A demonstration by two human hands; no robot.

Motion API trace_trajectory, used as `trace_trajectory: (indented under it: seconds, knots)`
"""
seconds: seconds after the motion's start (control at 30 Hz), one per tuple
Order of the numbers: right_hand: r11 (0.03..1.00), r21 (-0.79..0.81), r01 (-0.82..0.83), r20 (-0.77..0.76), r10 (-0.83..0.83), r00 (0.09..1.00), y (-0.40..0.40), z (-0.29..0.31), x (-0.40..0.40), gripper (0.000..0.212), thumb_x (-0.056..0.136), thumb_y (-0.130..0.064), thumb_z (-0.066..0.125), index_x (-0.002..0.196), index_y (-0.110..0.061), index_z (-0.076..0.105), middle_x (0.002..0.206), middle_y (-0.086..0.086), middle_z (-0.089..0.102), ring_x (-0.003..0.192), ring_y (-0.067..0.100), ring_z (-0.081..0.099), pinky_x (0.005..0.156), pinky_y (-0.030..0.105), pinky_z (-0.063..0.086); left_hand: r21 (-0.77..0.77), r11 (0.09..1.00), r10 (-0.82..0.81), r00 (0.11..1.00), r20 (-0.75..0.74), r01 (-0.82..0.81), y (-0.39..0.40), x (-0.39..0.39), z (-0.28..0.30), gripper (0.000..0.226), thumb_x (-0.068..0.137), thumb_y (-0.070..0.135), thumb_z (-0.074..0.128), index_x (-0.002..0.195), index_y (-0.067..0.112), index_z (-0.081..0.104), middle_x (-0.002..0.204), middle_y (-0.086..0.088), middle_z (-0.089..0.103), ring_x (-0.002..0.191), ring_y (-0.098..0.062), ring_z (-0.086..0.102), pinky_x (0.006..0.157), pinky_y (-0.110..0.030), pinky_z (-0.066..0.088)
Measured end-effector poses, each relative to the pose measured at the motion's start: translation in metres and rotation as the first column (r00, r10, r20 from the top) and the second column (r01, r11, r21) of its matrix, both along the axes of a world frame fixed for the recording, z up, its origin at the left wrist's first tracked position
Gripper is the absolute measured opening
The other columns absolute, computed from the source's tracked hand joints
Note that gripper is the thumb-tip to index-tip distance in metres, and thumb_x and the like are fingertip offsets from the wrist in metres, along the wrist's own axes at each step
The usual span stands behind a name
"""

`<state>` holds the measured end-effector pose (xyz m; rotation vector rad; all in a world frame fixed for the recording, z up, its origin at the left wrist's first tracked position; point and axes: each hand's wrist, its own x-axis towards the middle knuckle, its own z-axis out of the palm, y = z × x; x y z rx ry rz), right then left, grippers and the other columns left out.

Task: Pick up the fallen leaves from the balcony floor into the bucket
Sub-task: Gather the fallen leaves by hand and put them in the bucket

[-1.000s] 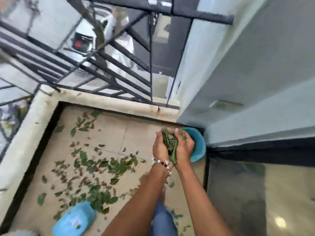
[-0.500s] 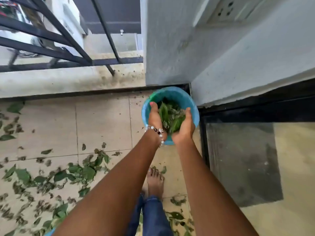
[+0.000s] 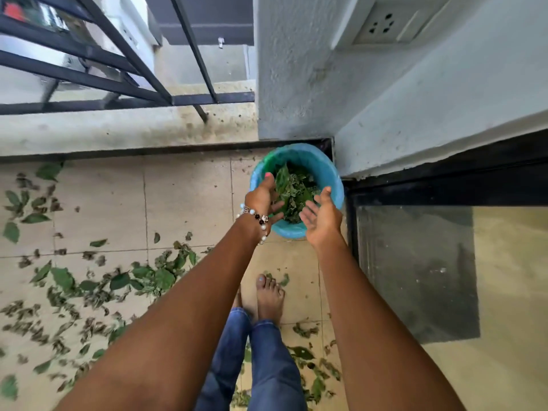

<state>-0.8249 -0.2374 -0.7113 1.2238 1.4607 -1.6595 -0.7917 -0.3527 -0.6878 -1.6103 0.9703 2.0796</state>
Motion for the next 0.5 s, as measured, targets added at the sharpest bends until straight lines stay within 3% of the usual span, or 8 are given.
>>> trace_trajectory:
  seconds: [0.07, 0.17, 0.23, 0.33, 0.5]
  knots:
    - [0.994, 0.000, -0.107, -0.030, 0.107, 0.994, -0.010, 0.036, 0.002, 0.043, 0.099, -0.038, 0.052, 0.126, -0.005, 0.055, 0.109, 0.013, 0.061, 0.100, 0.025, 0.061, 0.078, 0.030, 0.052, -0.027, 0.999, -0.035, 0.999, -0.016, 0.035, -0.007, 0.009, 0.029, 0.036, 0.097, 0.045, 0.050, 0.115, 0.015, 0.059, 0.124, -0.008, 0.063, 0.103, -0.023, 0.064, 0.088, -0.040, 0.051]
    - [0.962, 0.061, -0.266, -0.103, 0.271, 0.957, -0.027, 0.096, 0.004, 0.021, 0.099, -0.031, 0.054, 0.104, -0.013, 0.063, 0.097, 0.008, 0.068, 0.081, 0.017, 0.066, 0.063, 0.025, 0.052, -0.054, 0.998, -0.046, 0.998, -0.030, 0.044, -0.016, 0.024, 0.081, 0.031, 0.095, 0.039, 0.054, 0.114, 0.015, 0.061, 0.115, -0.007, 0.070, 0.094, -0.022, 0.068, 0.083, -0.037, 0.052]
    - [0.920, 0.082, -0.383, -0.153, 0.391, 0.908, -0.042, 0.142, 0.010, 0.017, 0.100, -0.027, 0.052, 0.088, -0.018, 0.060, 0.081, 0.004, 0.068, 0.063, 0.009, 0.065, 0.052, 0.021, 0.049, -0.086, 0.996, -0.018, 0.999, -0.042, 0.014, -0.025, 0.039, 0.125, 0.032, 0.095, 0.037, 0.056, 0.115, 0.014, 0.062, 0.110, -0.006, 0.071, 0.090, -0.022, 0.069, 0.075, -0.034, 0.052]
    - [0.851, 0.092, -0.516, -0.251, 0.522, 0.815, -0.066, 0.207, 0.026, 0.019, 0.100, -0.020, 0.050, 0.083, -0.015, 0.055, 0.069, 0.003, 0.061, 0.046, 0.006, 0.055, 0.041, 0.016, 0.042, -0.124, 0.987, 0.088, 0.993, -0.080, -0.098, -0.042, 0.067, 0.189, 0.023, 0.095, 0.036, 0.056, 0.109, 0.017, 0.061, 0.102, -0.004, 0.071, 0.087, -0.022, 0.067, 0.071, -0.030, 0.050]
    - [0.721, 0.111, -0.684, -0.348, 0.673, 0.653, -0.113, 0.300, 0.062, 0.018, 0.098, -0.021, 0.053, 0.084, -0.014, 0.059, 0.071, 0.009, 0.064, 0.055, 0.017, 0.055, 0.047, 0.022, 0.045, -0.161, 0.922, 0.322, 0.929, -0.180, -0.351, -0.082, 0.132, 0.287, 0.024, 0.096, 0.031, 0.054, 0.116, 0.019, 0.061, 0.103, -0.006, 0.071, 0.089, -0.024, 0.068, 0.076, -0.032, 0.050]
